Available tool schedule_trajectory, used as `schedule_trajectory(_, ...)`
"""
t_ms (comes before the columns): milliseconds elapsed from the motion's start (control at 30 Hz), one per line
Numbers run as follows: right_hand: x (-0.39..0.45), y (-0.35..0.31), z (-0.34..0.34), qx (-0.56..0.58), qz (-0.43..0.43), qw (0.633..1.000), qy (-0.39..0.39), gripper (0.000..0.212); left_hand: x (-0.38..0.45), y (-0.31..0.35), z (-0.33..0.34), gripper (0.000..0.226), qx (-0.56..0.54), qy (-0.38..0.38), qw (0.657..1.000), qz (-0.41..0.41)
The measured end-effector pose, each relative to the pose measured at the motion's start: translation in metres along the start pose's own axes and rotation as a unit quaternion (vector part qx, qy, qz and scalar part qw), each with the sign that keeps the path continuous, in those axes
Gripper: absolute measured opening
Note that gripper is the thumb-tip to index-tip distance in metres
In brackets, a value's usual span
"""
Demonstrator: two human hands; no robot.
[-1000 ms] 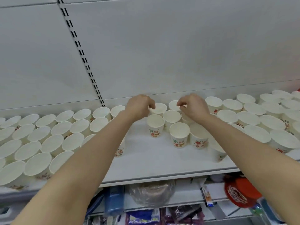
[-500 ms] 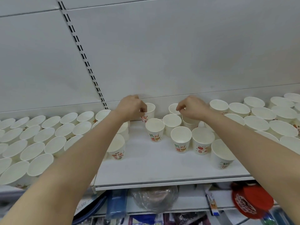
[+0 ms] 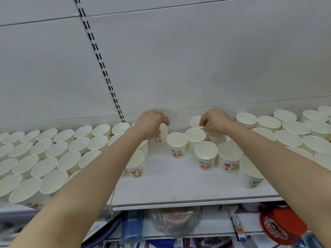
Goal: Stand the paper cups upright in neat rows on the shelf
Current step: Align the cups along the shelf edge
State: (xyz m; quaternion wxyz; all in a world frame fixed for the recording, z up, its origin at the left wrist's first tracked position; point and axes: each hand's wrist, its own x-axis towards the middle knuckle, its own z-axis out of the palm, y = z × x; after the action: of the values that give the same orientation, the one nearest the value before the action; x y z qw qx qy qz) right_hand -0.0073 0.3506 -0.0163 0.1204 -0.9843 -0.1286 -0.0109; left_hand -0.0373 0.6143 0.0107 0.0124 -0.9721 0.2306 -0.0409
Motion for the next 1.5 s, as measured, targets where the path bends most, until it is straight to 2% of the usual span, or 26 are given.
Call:
schedule_trajectory(67,-0.001,-0.002,0.001,-0.005,-0.007,1.000,-0.006,0.015,-0.004,0.019,-0.006,0.052,-0.027,-0.006,0.999,0.044)
schedule_trajectory(167,-0.004,-0.005,0.001,-0.022,-0.015,1.000,-0.008,0.008,-0.010,0.045,0.001,0.044,-0.025,-0.048,0.994,0.090)
schedule_trajectory(233,-0.005,-0.005,0.002,-0.040,-0.016,0.999,0.006,0.007,-0.010,0.052,0.012,0.042,-0.010,-0.045,0.995,0.087)
schedule_trajectory(400,-0.006,-0.002,0.009,-0.053,-0.018,0.997,0.051,0.012,-0.004,0.068,0.024,0.056,-0.045,-0.001,0.997,0.058)
schedule_trajectory(567,-0.005,0.001,0.011,-0.045,-0.030,0.996,0.077,0.007,0.004,0.088,0.029,0.021,0.006,0.036,0.999,0.014)
schedule_trajectory(767,-0.003,-0.008,0.013,0.014,-0.062,0.993,0.097,0.008,-0.025,0.079,0.024,0.020,0.007,0.057,0.998,-0.019)
schedule_trajectory(900,0.003,-0.029,0.019,0.003,-0.106,0.990,0.097,0.009,-0.058,0.075,0.024,0.021,0.027,0.079,0.996,-0.018)
schedule_trajectory(1033,0.012,-0.044,0.027,-0.008,-0.098,0.992,0.083,0.010,-0.076,0.070,0.036,0.004,0.005,0.093,0.996,-0.008)
schedule_trajectory(1167,0.015,-0.059,0.033,-0.014,-0.095,0.992,0.082,0.011,-0.081,0.065,0.045,0.013,-0.011,0.125,0.992,-0.012)
schedule_trajectory(1267,0.014,-0.064,0.038,-0.011,-0.081,0.993,0.087,0.010,-0.085,0.064,0.040,0.027,-0.001,0.111,0.994,-0.010)
schedule_trajectory(1500,0.013,-0.073,0.044,0.020,-0.072,0.994,0.079,0.007,-0.093,0.060,0.038,0.041,-0.029,0.106,0.994,-0.008)
